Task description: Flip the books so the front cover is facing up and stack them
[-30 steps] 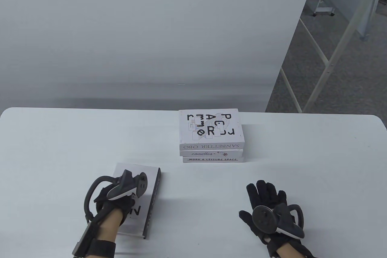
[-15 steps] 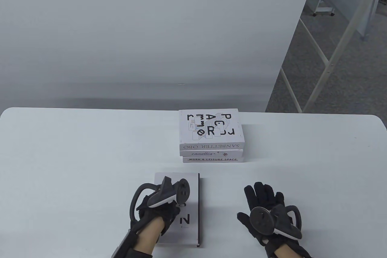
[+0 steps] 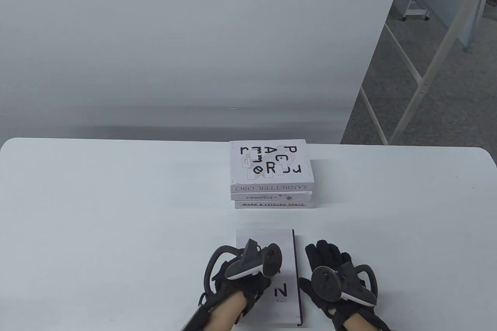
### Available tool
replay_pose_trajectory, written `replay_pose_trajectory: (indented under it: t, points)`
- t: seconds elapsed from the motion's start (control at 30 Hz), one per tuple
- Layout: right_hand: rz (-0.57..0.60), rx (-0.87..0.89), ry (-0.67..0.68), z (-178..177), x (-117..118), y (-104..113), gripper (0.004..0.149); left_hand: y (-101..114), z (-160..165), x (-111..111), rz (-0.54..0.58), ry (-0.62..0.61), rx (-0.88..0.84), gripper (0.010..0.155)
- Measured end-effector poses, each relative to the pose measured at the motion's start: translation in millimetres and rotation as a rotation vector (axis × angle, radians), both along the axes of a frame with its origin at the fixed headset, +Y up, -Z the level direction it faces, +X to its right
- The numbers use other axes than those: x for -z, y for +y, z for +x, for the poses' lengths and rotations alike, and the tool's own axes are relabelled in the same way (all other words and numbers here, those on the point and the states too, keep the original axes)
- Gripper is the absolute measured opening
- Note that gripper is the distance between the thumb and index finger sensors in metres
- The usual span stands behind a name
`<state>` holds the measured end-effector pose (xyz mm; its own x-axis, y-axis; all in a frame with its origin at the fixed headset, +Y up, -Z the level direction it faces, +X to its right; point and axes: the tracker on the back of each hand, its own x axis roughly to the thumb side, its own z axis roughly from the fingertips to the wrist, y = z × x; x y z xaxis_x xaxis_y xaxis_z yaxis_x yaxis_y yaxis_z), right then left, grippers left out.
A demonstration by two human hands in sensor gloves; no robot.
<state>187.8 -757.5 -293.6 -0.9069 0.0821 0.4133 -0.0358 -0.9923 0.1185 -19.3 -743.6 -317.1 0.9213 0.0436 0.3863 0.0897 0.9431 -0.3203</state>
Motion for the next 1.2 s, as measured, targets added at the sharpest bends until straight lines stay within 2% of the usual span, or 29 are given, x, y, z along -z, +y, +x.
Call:
replay_pose_trajectory:
  t: [0.03,0.07,0.13,0.2,0.3,0.37,0.43,0.63,0.73,0.87,0.97,1.2]
  points:
    - [-0.011,0.005,0.006,0.4,1.6,-0.9,0.081,3.7,-5.5,-3.6,0.025,0.034,-0.039,0.057]
    - [-0.022,0.006,0.005,0.8,3.1,-2.0,0.081,8.8,-13.9,-10.0,0.106,0.096,-0.047,0.056]
    - [-0.025,0.003,-0.005,0.7,5.5,-3.7,0.080,16.0,-30.1,-17.4,0.266,0.114,0.028,0.056]
    - [-0.047,0.007,-0.003,-0.4,9.0,-5.8,0.078,14.7,-48.3,-21.4,0.318,0.172,0.052,0.060]
    - [-0.088,0.026,-0.019,-4.4,15.0,-8.1,0.075,0.1,-79.8,-16.5,0.196,0.276,-0.078,0.067]
    - [-0.112,0.065,-0.056,-7.9,19.7,-9.2,0.071,-16.4,-95.7,-7.6,0.006,0.330,-0.264,0.072]
    - [-0.135,0.089,-0.093,-10.6,23.6,-10.2,0.069,-26.4,-104.7,-1.6,-0.078,0.368,-0.389,0.074]
    - [-0.270,0.148,-0.142,-12.3,32.1,-19.5,0.067,-34.1,-109.9,7.5,-0.040,0.399,-0.512,0.068]
    - [-0.310,0.180,-0.140,-9.3,35.9,-21.9,0.067,-41.9,-105.5,10.4,-0.151,0.398,-0.583,0.068]
    - [-0.357,0.227,-0.143,-6.3,37.2,-26.1,0.067,-53.8,-97.1,10.5,-0.219,0.364,-0.552,0.070]
    - [-0.369,0.223,-0.120,-7.7,34.9,-28.1,0.070,-56.6,-92.0,11.9,-0.274,0.352,-0.627,0.069]
    - [-0.294,0.237,-0.075,-6.0,22.1,-21.5,0.067,-61.0,-93.4,11.6,-0.306,0.324,-0.674,0.068]
